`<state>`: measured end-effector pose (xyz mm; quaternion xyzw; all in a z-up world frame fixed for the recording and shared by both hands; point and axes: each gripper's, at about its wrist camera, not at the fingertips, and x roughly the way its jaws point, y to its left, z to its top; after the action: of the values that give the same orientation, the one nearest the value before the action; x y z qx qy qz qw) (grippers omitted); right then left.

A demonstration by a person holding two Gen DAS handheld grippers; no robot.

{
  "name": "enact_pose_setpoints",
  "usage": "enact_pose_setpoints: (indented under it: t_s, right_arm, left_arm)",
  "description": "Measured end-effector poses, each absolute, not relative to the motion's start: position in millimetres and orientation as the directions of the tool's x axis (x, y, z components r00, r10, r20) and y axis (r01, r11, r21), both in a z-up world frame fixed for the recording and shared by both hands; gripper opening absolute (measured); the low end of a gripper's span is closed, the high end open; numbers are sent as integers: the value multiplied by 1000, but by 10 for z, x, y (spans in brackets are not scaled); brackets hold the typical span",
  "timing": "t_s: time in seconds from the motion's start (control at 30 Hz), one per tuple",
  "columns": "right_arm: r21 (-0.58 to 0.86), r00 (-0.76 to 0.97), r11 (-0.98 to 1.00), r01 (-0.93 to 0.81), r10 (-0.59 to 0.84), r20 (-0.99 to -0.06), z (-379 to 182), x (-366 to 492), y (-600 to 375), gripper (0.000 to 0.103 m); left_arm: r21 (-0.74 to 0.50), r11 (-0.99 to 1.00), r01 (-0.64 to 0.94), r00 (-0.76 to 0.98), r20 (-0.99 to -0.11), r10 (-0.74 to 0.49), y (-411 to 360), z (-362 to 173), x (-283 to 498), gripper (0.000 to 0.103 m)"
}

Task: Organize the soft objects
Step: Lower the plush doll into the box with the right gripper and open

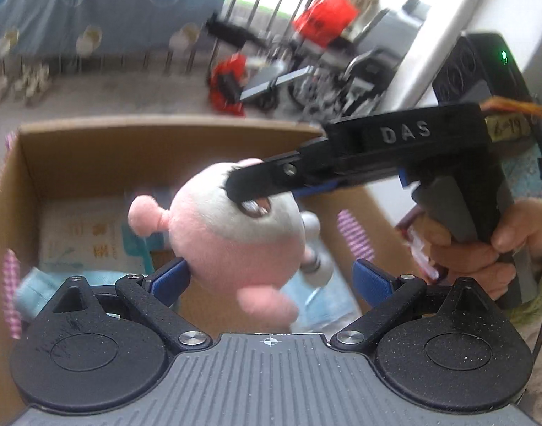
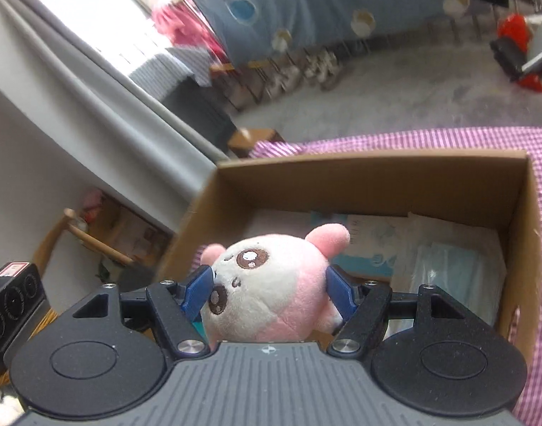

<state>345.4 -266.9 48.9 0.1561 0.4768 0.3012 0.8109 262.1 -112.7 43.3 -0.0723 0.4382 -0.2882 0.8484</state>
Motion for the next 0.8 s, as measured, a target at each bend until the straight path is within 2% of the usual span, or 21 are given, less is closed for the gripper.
enact_pose_setpoints:
  t_s: [0.23, 0.3, 0.63, 0.8]
  right_arm:
    - [437, 305, 848, -300, 520, -798, -153, 3790, -2572, 72]
    - [464, 299, 843, -272, 532, -792, -253, 3789, -2612, 72]
    - [464, 440, 833, -300, 553, -708, 437, 3416, -2880, 72]
    - [412, 389, 860, -302, 506, -770, 522, 3216, -2766, 72]
  left_arm:
    - [-321, 865, 386, 400, -787, -470, -1215, 100, 2832, 95]
    - [-339, 863, 375, 393, -785, -479, -1149, 108, 2801, 95]
    - [-363, 856, 369, 531, -674, -514, -761, 596, 2457, 98]
    - [-405, 839, 364, 596, -591, -544, -414, 821, 2106, 101]
